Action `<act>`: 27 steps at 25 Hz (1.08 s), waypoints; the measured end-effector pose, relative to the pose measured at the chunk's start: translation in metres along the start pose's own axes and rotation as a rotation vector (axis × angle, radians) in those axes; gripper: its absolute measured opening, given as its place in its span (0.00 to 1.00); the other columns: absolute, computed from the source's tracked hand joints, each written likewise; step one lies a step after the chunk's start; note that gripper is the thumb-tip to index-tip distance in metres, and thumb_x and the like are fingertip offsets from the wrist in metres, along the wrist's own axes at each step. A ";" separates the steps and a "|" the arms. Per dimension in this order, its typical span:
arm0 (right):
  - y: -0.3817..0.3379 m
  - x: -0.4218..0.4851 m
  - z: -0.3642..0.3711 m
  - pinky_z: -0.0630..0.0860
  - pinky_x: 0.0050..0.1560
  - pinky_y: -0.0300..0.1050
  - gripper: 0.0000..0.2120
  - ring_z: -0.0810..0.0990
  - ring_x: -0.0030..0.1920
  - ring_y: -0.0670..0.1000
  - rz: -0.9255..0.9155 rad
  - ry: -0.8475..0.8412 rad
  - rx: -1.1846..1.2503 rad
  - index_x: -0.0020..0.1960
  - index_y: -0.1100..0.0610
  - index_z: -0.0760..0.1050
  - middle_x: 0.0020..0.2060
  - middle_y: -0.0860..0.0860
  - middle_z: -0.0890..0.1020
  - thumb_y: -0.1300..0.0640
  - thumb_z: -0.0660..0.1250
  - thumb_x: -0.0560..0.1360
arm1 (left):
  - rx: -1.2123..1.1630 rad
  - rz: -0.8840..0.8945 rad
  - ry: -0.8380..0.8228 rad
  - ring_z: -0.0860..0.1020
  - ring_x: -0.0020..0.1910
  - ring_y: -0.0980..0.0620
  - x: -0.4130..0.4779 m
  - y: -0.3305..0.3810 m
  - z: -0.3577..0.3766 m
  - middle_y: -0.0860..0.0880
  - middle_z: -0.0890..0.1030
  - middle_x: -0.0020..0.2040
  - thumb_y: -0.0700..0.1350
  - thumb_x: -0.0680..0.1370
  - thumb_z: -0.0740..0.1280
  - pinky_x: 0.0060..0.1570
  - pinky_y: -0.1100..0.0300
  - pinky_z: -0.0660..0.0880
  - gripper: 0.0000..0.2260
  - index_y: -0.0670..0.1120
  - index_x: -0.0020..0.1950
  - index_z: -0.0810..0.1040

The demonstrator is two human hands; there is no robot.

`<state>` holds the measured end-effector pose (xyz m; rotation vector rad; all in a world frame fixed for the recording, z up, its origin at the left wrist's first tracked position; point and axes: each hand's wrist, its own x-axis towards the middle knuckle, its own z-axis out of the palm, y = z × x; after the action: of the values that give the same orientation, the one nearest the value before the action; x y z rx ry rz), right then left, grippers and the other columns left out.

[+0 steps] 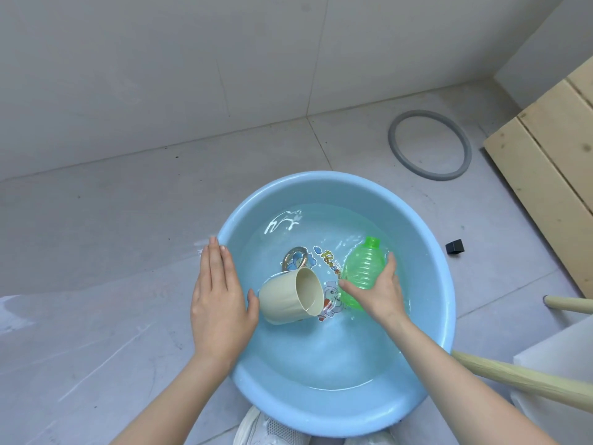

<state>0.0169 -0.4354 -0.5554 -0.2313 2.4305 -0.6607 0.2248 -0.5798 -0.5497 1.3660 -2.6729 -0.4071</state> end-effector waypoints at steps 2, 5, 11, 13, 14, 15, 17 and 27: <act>-0.002 0.003 -0.001 0.62 0.69 0.51 0.57 0.61 0.74 0.57 -0.053 0.038 0.053 0.78 0.53 0.40 0.75 0.57 0.58 0.47 0.78 0.66 | 0.000 -0.001 -0.003 0.59 0.74 0.40 0.000 0.000 0.000 0.38 0.58 0.76 0.45 0.69 0.72 0.62 0.45 0.71 0.38 0.33 0.74 0.60; -0.003 0.002 -0.006 0.59 0.71 0.49 0.55 0.59 0.75 0.54 -0.143 0.100 0.100 0.78 0.53 0.44 0.76 0.53 0.57 0.48 0.78 0.65 | -0.003 -0.002 -0.003 0.59 0.74 0.40 0.000 0.000 0.001 0.38 0.58 0.76 0.45 0.70 0.71 0.62 0.45 0.71 0.38 0.33 0.74 0.59; -0.003 -0.006 -0.023 0.63 0.70 0.45 0.49 0.65 0.70 0.52 -0.300 0.222 0.158 0.75 0.55 0.55 0.71 0.52 0.65 0.50 0.80 0.63 | -0.002 -0.006 -0.003 0.59 0.74 0.40 0.000 -0.001 0.001 0.38 0.58 0.76 0.45 0.70 0.71 0.61 0.45 0.72 0.38 0.33 0.74 0.60; -0.004 -0.010 -0.031 0.66 0.66 0.46 0.46 0.68 0.66 0.51 -0.341 0.258 0.171 0.72 0.55 0.59 0.66 0.51 0.68 0.52 0.80 0.62 | 0.001 -0.006 -0.006 0.59 0.74 0.40 0.001 -0.001 0.001 0.38 0.58 0.76 0.45 0.70 0.71 0.61 0.45 0.72 0.38 0.33 0.74 0.60; -0.005 -0.012 -0.035 0.67 0.64 0.44 0.44 0.69 0.65 0.51 -0.365 0.271 0.178 0.70 0.55 0.60 0.64 0.50 0.69 0.53 0.80 0.62 | 0.001 -0.008 -0.007 0.59 0.74 0.40 0.001 -0.001 0.000 0.38 0.58 0.76 0.45 0.70 0.71 0.61 0.45 0.72 0.38 0.33 0.74 0.60; -0.006 -0.015 -0.039 0.67 0.62 0.42 0.43 0.70 0.63 0.50 -0.393 0.282 0.185 0.69 0.56 0.61 0.63 0.50 0.69 0.54 0.81 0.62 | 0.003 -0.008 -0.008 0.59 0.74 0.40 0.001 -0.001 0.000 0.38 0.58 0.76 0.44 0.69 0.71 0.60 0.45 0.72 0.38 0.33 0.74 0.60; -0.008 -0.019 -0.048 0.66 0.59 0.37 0.41 0.70 0.60 0.47 -0.444 0.296 0.206 0.67 0.57 0.61 0.61 0.48 0.69 0.57 0.81 0.62 | 0.009 -0.007 -0.009 0.59 0.74 0.40 0.001 0.000 0.000 0.38 0.58 0.76 0.44 0.69 0.71 0.60 0.45 0.72 0.37 0.33 0.74 0.60; -0.018 -0.047 -0.076 0.68 0.54 0.31 0.39 0.71 0.54 0.32 -0.482 0.218 0.281 0.61 0.44 0.60 0.51 0.24 0.69 0.55 0.81 0.60 | 0.012 -0.006 -0.021 0.60 0.73 0.39 0.000 0.003 -0.005 0.37 0.59 0.75 0.44 0.69 0.73 0.60 0.45 0.72 0.38 0.32 0.73 0.61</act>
<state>0.0097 -0.4058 -0.4693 -0.6698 2.4603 -1.2863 0.2235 -0.5794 -0.5437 1.3814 -2.6930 -0.4085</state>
